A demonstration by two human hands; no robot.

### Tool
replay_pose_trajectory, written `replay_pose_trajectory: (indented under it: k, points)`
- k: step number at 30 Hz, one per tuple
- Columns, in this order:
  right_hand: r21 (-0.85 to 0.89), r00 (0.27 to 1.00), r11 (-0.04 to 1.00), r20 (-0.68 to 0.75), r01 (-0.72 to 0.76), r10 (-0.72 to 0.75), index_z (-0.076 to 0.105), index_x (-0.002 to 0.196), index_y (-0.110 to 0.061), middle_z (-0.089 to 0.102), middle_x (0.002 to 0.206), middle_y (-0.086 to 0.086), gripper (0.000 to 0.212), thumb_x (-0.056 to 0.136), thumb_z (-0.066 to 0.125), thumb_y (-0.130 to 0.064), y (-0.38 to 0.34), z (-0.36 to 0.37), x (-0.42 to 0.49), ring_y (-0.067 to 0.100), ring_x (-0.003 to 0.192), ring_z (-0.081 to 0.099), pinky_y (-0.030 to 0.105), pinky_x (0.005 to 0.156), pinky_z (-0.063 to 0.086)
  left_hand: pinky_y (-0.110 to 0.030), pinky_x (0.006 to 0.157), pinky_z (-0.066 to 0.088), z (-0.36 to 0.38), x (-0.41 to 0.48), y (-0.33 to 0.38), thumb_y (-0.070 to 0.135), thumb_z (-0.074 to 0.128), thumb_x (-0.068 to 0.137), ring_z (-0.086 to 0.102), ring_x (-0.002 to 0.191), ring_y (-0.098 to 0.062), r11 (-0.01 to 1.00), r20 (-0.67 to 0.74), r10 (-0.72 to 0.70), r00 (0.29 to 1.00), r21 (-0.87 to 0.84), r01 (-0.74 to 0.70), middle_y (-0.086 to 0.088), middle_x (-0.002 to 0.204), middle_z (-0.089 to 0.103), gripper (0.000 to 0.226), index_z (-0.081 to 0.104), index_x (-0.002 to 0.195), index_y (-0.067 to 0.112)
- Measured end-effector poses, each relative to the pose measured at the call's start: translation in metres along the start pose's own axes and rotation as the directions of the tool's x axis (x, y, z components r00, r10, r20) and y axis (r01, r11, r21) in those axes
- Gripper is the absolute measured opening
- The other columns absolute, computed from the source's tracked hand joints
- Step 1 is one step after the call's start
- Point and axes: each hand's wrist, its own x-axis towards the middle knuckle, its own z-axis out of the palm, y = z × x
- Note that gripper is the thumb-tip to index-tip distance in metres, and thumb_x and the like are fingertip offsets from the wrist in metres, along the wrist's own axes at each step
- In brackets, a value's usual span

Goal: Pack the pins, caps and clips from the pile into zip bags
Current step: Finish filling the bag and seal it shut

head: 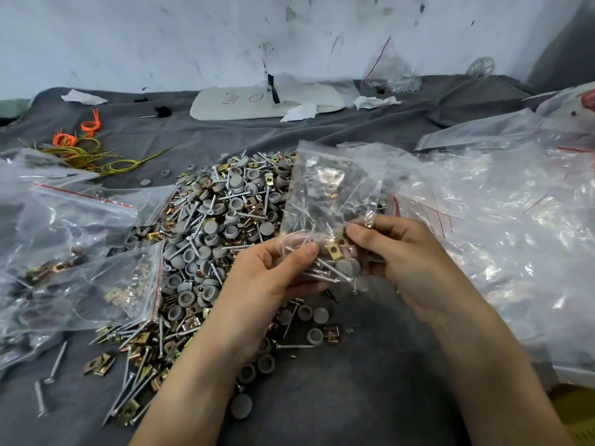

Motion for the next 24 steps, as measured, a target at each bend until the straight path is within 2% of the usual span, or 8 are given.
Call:
replay_pose_trajectory:
  k: [4, 7, 9, 13, 15, 18, 20, 24]
  points:
    - [0.012, 1.0, 1.0, 0.018, 0.023, -0.023, 0.076, 0.075, -0.023, 0.072, 0.076, 0.006, 0.018, 0.086, 0.062, -0.018, -0.0023, -0.0008, -0.001, 0.02, 0.066, 0.068, 0.034, 0.062, 0.058, -0.024, 0.073, 0.061, -0.0006, 0.0017, -0.0014, 0.009, 0.068, 0.066, 0.073, 0.076, -0.014, 1.0, -0.038, 0.005, 0.999, -0.011, -0.005, -0.009, 0.085, 0.077, 0.022, 0.079, 0.083, 0.013]
    - [0.014, 0.998, 1.0, 0.053, 0.014, -0.014, 0.076, 0.079, -0.021, 0.071, 0.082, 0.008, 0.014, 0.077, 0.063, -0.026, -0.0032, -0.0014, -0.0019, 0.021, 0.072, 0.068, 0.031, 0.062, 0.058, -0.022, 0.067, 0.06, -0.0009, 0.0016, -0.001, 0.01, 0.067, 0.065, 0.072, 0.072, -0.014, 1.0, -0.038, 0.003, 0.999, 0.021, -0.002, -0.008, 0.083, 0.076, 0.024, 0.072, 0.089, 0.008]
    - [-0.003, 0.998, 1.0, 0.067, 0.015, -0.015, 0.076, 0.082, -0.02, 0.071, 0.085, 0.009, 0.015, 0.078, 0.063, -0.025, -0.0032, -0.0021, -0.002, 0.021, 0.075, 0.068, 0.032, 0.065, 0.057, -0.023, 0.065, 0.06, -0.0017, 0.0019, -0.0008, 0.011, 0.068, 0.065, 0.072, 0.07, -0.015, 0.999, -0.045, -0.005, 0.999, 0.034, 0.007, -0.009, 0.081, 0.075, 0.024, 0.068, 0.089, 0.006]
    - [0.025, 0.998, 0.999, 0.064, 0.021, -0.023, 0.077, 0.081, -0.02, 0.072, 0.084, 0.008, 0.019, 0.076, 0.062, -0.031, -0.0035, -0.0028, -0.002, 0.02, 0.076, 0.068, 0.031, 0.062, 0.056, -0.026, 0.064, 0.061, -0.0016, 0.0019, -0.001, 0.013, 0.07, 0.063, 0.073, 0.073, -0.018, 1.0, -0.076, -0.008, 0.997, 0.005, 0.008, -0.011, 0.082, 0.074, 0.015, 0.074, 0.077, 0.011]
    - [0.023, 0.998, 1.0, 0.06, 0.021, -0.022, 0.077, 0.082, -0.019, 0.071, 0.087, 0.012, 0.023, 0.072, 0.064, -0.036, -0.003, -0.0035, -0.0017, 0.023, 0.078, 0.068, 0.033, 0.063, 0.056, -0.024, 0.061, 0.059, -0.0008, 0.0011, -0.0005, 0.012, 0.069, 0.063, 0.074, 0.072, -0.016, 1.0, -0.069, -0.01, 0.998, -0.007, 0.009, -0.008, 0.079, 0.075, 0.011, 0.077, 0.07, 0.015]
    - [0.014, 0.998, 1.0, 0.063, 0.02, -0.021, 0.075, 0.084, -0.013, 0.069, 0.092, 0.018, 0.037, 0.063, 0.072, -0.042, -0.0023, -0.0032, -0.0023, 0.027, 0.077, 0.067, 0.037, 0.064, 0.059, -0.021, 0.058, 0.058, -0.0005, 0.0008, -0.0001, 0.011, 0.068, 0.063, 0.074, 0.069, -0.014, 1.0, -0.067, -0.021, 0.998, 0.002, 0.021, -0.005, 0.077, 0.075, 0.011, 0.076, 0.07, 0.014]
    - [0.012, 0.998, 1.0, 0.066, 0.022, -0.023, 0.076, 0.081, -0.015, 0.07, 0.086, 0.012, 0.038, 0.058, 0.075, -0.045, -0.0016, -0.0026, -0.0025, 0.025, 0.075, 0.067, 0.038, 0.065, 0.058, -0.021, 0.058, 0.057, -0.0005, 0.0008, 0.0002, 0.012, 0.068, 0.063, 0.073, 0.069, -0.013, 1.0, -0.064, -0.028, 0.998, 0.008, 0.029, -0.005, 0.077, 0.076, 0.016, 0.074, 0.078, 0.012]
    - [-0.008, 0.998, 1.0, 0.064, 0.026, -0.025, 0.076, 0.075, -0.023, 0.072, 0.075, 0.001, 0.019, 0.062, 0.073, -0.037, -0.0002, -0.0022, -0.0023, 0.015, 0.067, 0.068, 0.032, 0.061, 0.058, -0.021, 0.058, 0.057, -0.0002, 0.0019, 0.0002, 0.012, 0.068, 0.064, 0.073, 0.07, -0.014, 0.998, -0.075, -0.056, 0.996, 0.004, 0.057, -0.006, 0.079, 0.076, 0.025, 0.071, 0.089, 0.008]
